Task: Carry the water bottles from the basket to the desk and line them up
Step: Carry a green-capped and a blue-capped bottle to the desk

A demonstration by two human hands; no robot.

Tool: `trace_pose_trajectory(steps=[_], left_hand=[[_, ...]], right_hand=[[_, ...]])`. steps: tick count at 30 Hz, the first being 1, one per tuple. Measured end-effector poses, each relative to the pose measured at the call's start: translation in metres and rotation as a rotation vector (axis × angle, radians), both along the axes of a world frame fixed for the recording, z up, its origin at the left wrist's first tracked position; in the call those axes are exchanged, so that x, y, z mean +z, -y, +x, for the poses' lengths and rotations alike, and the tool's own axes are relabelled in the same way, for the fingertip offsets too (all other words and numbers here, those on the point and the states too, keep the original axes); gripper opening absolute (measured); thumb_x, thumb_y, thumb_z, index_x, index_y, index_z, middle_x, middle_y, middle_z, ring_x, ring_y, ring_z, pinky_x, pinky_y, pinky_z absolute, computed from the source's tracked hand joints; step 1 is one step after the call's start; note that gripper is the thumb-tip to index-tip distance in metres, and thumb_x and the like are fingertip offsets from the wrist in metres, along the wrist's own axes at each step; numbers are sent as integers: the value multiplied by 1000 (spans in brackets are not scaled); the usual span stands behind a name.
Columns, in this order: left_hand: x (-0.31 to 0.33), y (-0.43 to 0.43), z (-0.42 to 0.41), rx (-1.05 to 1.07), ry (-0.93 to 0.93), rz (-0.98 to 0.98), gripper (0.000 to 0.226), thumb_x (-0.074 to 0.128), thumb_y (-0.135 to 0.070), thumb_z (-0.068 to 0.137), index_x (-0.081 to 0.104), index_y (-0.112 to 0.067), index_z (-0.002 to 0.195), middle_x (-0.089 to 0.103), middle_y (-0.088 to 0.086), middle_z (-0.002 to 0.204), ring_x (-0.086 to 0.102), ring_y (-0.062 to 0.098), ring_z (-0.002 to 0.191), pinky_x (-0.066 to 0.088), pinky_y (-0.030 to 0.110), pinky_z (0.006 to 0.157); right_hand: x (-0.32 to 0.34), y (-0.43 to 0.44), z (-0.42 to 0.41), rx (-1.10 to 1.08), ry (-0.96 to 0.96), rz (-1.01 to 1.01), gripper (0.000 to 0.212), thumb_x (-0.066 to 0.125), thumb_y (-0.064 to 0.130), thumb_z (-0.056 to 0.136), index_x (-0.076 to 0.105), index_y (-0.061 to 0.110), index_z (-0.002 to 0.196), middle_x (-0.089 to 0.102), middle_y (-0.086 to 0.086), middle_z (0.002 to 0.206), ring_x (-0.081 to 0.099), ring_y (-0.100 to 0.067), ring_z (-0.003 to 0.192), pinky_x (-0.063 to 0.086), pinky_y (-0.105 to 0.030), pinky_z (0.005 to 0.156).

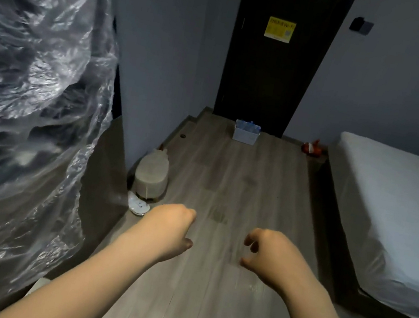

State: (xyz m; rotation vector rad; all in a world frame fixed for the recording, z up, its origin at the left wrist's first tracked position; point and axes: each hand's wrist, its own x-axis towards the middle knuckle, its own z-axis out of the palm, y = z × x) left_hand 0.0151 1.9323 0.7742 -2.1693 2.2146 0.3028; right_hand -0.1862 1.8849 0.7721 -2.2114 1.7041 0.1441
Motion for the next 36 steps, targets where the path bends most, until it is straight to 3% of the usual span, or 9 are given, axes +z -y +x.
trace_pose_trajectory(steps=[15, 24, 30, 36], left_hand=[[-16, 246, 34, -68, -55, -4, 37, 60, -35, 85, 54, -12, 114, 60, 6, 114, 58, 26, 105, 49, 38, 87], [-10, 406, 104, -101, -78, -19, 36, 59, -35, 85, 55, -14, 114, 60, 7, 113, 57, 26, 105, 44, 33, 81], [-18, 493, 129, -118, -106, 30, 37, 60, -34, 85, 55, -12, 114, 60, 10, 115, 56, 28, 108, 46, 33, 85], [-22, 601, 147, -96, -111, 31, 41, 60, -34, 86, 54, -12, 119, 58, 10, 121, 55, 27, 112, 45, 31, 90]], right_hand=[[-6, 232, 29, -26, 2, 0, 41, 67, 34, 79, 60, 26, 118, 63, 4, 112, 61, -13, 96, 52, -26, 78], [-9, 384, 93, -97, 42, 22, 41, 69, 36, 78, 59, 29, 117, 63, 9, 106, 61, -8, 85, 51, -22, 72], [-23, 473, 112, -123, 20, 17, 39, 74, 39, 74, 60, 32, 110, 59, 15, 86, 58, -1, 70, 50, -18, 63], [-34, 587, 127, -104, 11, 61, 36, 72, 40, 74, 58, 32, 107, 58, 14, 86, 58, -3, 75, 53, -24, 72]])
